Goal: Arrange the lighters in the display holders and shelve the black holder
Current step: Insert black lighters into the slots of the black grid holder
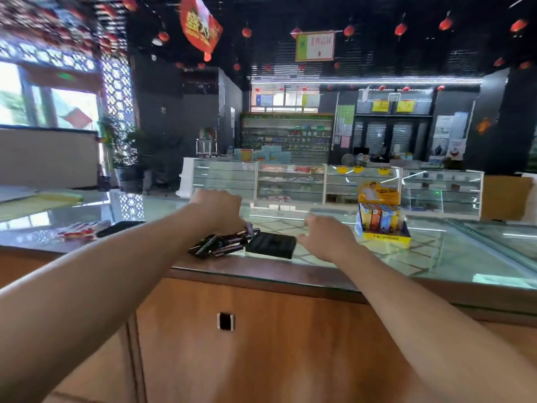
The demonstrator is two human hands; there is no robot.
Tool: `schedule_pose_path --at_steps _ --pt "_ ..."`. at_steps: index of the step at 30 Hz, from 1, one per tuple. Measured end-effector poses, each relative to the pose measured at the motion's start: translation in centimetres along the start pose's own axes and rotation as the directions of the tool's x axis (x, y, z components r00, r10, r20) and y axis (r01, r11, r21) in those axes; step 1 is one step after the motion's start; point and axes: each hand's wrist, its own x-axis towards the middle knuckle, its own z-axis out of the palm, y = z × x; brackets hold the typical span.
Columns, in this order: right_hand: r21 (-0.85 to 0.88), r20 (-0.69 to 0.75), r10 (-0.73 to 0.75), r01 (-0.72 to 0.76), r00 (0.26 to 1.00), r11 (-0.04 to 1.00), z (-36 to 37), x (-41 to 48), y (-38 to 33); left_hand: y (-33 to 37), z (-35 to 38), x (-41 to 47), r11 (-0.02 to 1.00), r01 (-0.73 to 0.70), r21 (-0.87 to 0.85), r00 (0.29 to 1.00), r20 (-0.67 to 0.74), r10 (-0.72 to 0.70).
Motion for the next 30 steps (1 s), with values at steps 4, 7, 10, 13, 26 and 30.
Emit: schedule_pose_path --at_steps 4,7,10,13,26,30 --pt "-0.018 -0.011 -0.056 0.055 0.998 0.998 0.2 0.1 -1.8 -0.2 0.2 -0.9 1.0 0.019 -0.009 1.0 0.006 -0.019" --pt "-0.015 -0.006 -0.09 0.09 0.996 0.996 0.6 0.6 -3.4 -0.4 1.5 -1.4 0.999 0.019 -0.029 1.0 0.024 -0.018" --pt "-0.002 0.011 -0.118 0.118 0.993 0.993 1.5 1.3 -5.3 -1.0 2.4 -1.6 0.998 0.04 -0.039 0.997 0.064 -0.037" --pt "0.011 0.0 -0.16 0.16 0.987 0.987 2.2 2.5 -6.9 -1.7 3.1 -1.3 0.997 0.065 -0.043 0.994 0.089 -0.061" --pt "0.121 -0.004 -0.169 0.168 0.986 0.978 8.4 11.7 -5.0 -4.0 9.0 9.9 0.976 0.12 -0.183 0.99 0.1 -0.103" --pt "0.162 0.073 -0.191 0.177 0.979 0.971 10.9 12.5 -2.7 -3.3 11.1 12.6 0.957 0.108 -0.27 0.992 0.093 -0.086"
